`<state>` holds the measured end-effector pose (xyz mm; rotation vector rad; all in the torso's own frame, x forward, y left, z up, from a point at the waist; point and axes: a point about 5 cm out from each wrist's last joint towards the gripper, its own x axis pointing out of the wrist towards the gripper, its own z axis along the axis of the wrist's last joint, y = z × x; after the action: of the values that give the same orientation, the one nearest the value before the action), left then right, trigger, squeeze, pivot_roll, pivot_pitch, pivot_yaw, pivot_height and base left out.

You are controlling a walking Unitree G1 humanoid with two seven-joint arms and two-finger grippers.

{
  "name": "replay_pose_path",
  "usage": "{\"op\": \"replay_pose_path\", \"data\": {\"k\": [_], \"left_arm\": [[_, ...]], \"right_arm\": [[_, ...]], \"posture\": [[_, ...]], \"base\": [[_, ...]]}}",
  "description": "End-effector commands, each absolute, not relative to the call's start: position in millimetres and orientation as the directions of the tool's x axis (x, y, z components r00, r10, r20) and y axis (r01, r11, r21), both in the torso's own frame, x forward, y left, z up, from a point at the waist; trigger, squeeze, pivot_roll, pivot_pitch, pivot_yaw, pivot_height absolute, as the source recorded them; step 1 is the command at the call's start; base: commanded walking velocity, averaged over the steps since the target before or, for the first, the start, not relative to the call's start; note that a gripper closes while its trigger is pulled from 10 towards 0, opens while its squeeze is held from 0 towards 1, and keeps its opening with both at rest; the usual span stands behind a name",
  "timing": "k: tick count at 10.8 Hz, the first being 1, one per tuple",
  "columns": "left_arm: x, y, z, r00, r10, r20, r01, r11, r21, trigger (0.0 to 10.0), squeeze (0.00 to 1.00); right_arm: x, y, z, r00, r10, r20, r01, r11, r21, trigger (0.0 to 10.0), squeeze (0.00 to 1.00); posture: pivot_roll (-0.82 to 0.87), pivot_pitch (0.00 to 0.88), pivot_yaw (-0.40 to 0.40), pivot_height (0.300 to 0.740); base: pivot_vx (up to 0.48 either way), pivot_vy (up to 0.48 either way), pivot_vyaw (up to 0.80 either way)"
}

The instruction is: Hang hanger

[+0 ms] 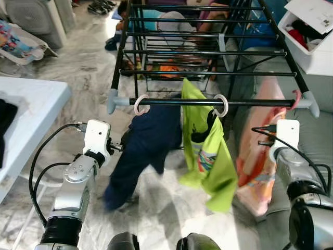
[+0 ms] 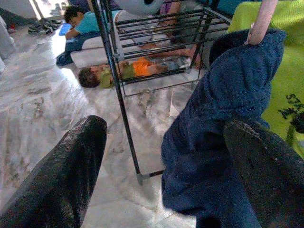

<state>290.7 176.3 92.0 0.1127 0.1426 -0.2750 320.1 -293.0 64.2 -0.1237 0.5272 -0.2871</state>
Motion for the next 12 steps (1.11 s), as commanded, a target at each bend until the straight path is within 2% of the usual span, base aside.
{"op": "replay_pose_path", "data": {"k": [1, 4, 5, 8, 12], "left_arm": [[290, 179, 93, 0.952, -0.255, -0.167, 0.275, 0.955, 0.107, 10.0, 0.00], [290, 179, 92, 0.952, -0.250, -0.174, 0.271, 0.956, 0.110, 10.0, 0.00], [290, 179, 92, 0.952, -0.250, -0.176, 0.272, 0.956, 0.111, 10.0, 0.00], [287, 182, 85, 0.960, -0.202, -0.192, 0.228, 0.965, 0.126, 10.0, 0.00], [284, 176, 78, 0.962, -0.185, -0.200, 0.210, 0.971, 0.113, 10.0, 0.00]], "right_arm": [[321, -292, 63, 0.818, -0.270, -0.509, 0.214, 0.963, -0.166, 10.0, 0.00], [318, -283, 54, 0.804, -0.195, -0.562, 0.172, 0.980, -0.095, 10.0, 0.00], [316, -283, 51, 0.806, -0.179, -0.564, 0.176, 0.982, -0.061, 10.0, 1.00], [299, -288, 39, 0.807, -0.215, -0.550, 0.151, 0.976, -0.159, 10.0, 1.00], [285, -280, 45, 0.888, -0.259, -0.380, 0.195, 0.960, -0.199, 10.0, 1.00]], "posture": [[-0.03, 0.077, -0.020, 0.740], [-0.02, 0.079, -0.023, 0.740], [-0.02, 0.079, -0.023, 0.740], [-0.04, 0.056, -0.023, 0.740], [-0.06, 0.036, -0.021, 0.740]], "base": [[0.000, 0.000, 0.00], [0.000, 0.000, 0.00], [0.000, 0.000, 0.00], [0.000, 0.000, 0.00], [0.000, 0.000, 0.00]]}}
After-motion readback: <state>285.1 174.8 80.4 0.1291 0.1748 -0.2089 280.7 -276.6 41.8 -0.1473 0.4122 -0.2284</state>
